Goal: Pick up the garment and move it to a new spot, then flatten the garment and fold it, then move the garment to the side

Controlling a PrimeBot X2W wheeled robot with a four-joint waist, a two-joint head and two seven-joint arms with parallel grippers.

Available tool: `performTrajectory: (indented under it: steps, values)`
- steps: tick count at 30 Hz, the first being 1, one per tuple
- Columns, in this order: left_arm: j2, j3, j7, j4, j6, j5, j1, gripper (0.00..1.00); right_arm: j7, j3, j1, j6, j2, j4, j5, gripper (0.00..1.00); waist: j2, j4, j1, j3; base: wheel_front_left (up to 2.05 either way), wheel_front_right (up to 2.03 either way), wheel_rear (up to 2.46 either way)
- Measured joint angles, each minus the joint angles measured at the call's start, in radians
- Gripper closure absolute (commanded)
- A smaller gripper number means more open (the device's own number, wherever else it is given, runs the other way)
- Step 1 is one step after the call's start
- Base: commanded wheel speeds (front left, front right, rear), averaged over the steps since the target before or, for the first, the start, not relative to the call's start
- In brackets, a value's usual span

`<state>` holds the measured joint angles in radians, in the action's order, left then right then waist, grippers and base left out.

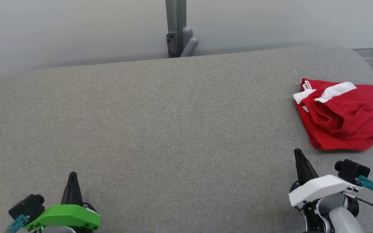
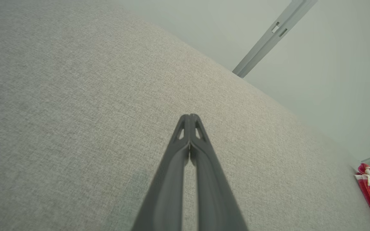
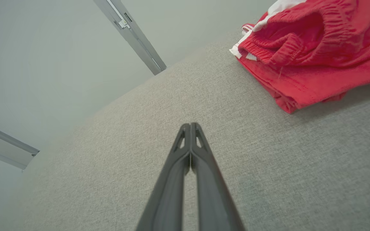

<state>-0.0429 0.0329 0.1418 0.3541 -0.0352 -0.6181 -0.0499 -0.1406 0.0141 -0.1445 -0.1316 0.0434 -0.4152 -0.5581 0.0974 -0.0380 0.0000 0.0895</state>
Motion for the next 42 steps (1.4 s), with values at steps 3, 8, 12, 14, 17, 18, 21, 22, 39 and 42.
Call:
performTrajectory:
  steps: [3, 8, 12, 14, 17, 18, 21, 22, 39, 42]
  values:
    - [0.0, 0.003, -0.014, -0.01, 0.0, -0.059, -0.004, 1.0, 0.016, -0.008, -0.004, 0.0, 0.0, 0.004, -0.062, 1.0, 0.0001, 0.001, 0.0, 0.0, 0.0, 0.0, 0.0]
    - [0.0, 0.009, -0.032, -0.022, 0.0, -0.13, -0.012, 1.0, 0.034, -0.019, -0.006, 0.0, 0.0, 0.009, -0.135, 1.0, 0.0001, 0.003, 0.0, 0.0, 0.0, 0.0, 0.0]
    - [0.0, 0.015, -0.045, -0.028, 0.0, -0.183, -0.022, 1.0, 0.049, -0.027, -0.009, 0.0, 0.0, 0.012, -0.192, 1.0, 0.0001, 0.005, 0.0, 0.001, 0.0, 0.0, 0.0]
    - [0.0, 0.018, -0.053, -0.03, 0.0, -0.207, -0.023, 1.0, 0.055, -0.031, -0.012, 0.0, 0.0, 0.014, -0.221, 1.0, 0.0001, 0.006, 0.0, 0.001, 0.0, 0.0, 0.0]
    - [0.0, 0.022, -0.062, -0.034, 0.0, -0.248, -0.027, 1.0, 0.065, -0.036, -0.016, 0.0, 0.0, 0.017, -0.26, 1.0, 0.0001, 0.007, 0.0, 0.001, 0.0, 0.0, 0.0]
    - [0.0, 0.024, -0.064, -0.036, 0.0, -0.26, -0.029, 1.0, 0.07, -0.038, -0.017, 0.0, 0.0, 0.017, -0.274, 1.0, 0.0001, 0.007, 0.0, 0.001, 0.0, 0.0, 0.0]
    - [-0.001, 0.027, -0.075, -0.042, 0.0, -0.291, -0.035, 1.0, 0.079, -0.043, -0.023, 0.0, 0.001, 0.02, -0.313, 1.0, 0.0001, 0.008, 0.0, 0.001, 0.0, 0.0, 0.0]
    - [-0.001, 0.028, -0.08, -0.043, 0.0, -0.309, -0.036, 1.0, 0.082, -0.045, -0.024, 0.0, 0.001, 0.021, -0.324, 1.0, 0.0001, 0.008, 0.0, 0.001, 0.0, 0.0, 0.0]
    - [-0.001, 0.041, -0.125, -0.062, 0.0, -0.496, -0.063, 1.0, 0.132, -0.073, -0.033, 0.0, 0.001, 0.033, -0.522, 1.0, 0.0001, 0.015, 0.0, 0.002, 0.0, 0.0, 0.0]
    - [-0.001, 0.044, -0.133, -0.065, 0.0, -0.522, -0.065, 1.0, 0.141, -0.077, -0.036, 0.0, 0.001, 0.034, -0.553, 1.0, 0.0001, 0.016, 0.0, 0.002, 0.0, 0.0, 0.0]
